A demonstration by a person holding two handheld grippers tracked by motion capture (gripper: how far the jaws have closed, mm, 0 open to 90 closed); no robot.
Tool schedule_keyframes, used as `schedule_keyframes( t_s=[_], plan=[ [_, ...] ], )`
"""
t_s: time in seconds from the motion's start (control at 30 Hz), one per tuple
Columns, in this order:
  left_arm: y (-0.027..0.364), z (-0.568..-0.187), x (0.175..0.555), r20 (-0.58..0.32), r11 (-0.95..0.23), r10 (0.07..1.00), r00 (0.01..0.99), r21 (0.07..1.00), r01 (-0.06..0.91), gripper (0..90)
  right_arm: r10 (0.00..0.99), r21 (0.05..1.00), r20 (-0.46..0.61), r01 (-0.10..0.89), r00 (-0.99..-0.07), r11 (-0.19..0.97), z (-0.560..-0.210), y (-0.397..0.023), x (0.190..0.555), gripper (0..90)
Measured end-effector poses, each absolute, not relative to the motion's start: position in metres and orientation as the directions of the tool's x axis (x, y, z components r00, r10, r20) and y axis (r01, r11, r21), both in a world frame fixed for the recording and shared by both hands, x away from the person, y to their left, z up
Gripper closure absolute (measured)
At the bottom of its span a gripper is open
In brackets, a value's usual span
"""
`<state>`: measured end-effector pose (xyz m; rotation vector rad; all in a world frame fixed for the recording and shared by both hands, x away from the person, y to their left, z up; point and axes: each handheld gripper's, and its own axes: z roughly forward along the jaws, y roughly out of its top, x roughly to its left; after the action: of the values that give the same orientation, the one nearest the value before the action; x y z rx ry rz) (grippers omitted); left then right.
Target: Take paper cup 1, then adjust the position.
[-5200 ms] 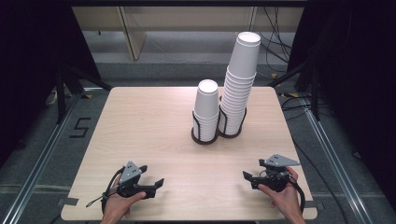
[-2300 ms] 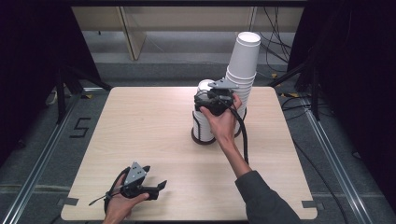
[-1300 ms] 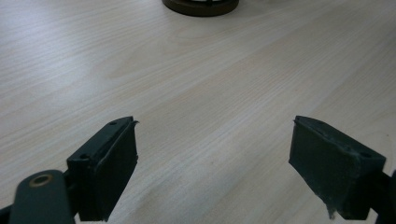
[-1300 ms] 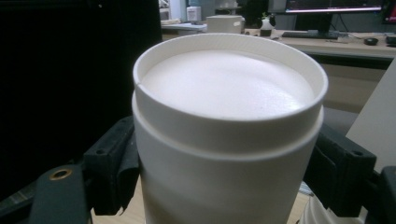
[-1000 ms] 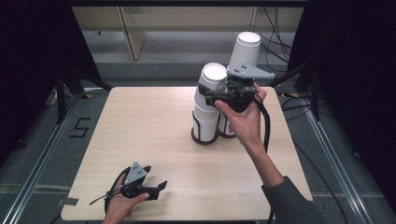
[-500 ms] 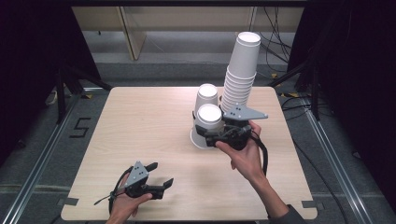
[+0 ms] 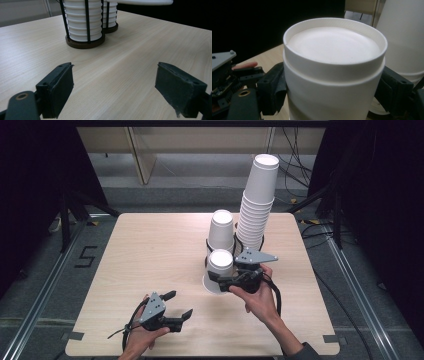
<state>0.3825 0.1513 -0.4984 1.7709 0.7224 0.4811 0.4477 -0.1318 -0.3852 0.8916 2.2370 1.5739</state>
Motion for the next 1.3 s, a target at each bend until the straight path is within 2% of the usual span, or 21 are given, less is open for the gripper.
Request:
schedule_keyframes(
  t_s=[0.13, 0.33, 0.5, 1.3],
  plan=[
    [0.151, -0.499, 0.379, -0.003, -0.228, 0.686, 0.727, 0.949, 0.219, 14.5, 0.617, 0.907, 0.144, 0.352, -0.774, 0.231, -0.397, -0.13, 0.449, 20.9],
    [0.152, -0.5, 0.378, -0.016, -0.211, 0.683, 0.731, 0.953, 0.218, 14.5, 0.594, 0.897, 0.173, 0.375, -0.785, 0.234, -0.406, -0.125, 0.447, 20.9],
    [0.15, -0.499, 0.376, -0.02, -0.201, 0.673, 0.74, 0.957, 0.208, 14.5, 0.585, 0.903, 0.151, 0.353, -0.797, 0.247, -0.409, -0.121, 0.445, 20.9],
    [0.117, -0.5, 0.387, -0.038, -0.14, 0.621, 0.783, 0.977, 0.159, 12.8, 0.507, 0.904, 0.191, 0.352, -0.84, 0.242, -0.419, -0.102, 0.438, 21.1]
  ],
)
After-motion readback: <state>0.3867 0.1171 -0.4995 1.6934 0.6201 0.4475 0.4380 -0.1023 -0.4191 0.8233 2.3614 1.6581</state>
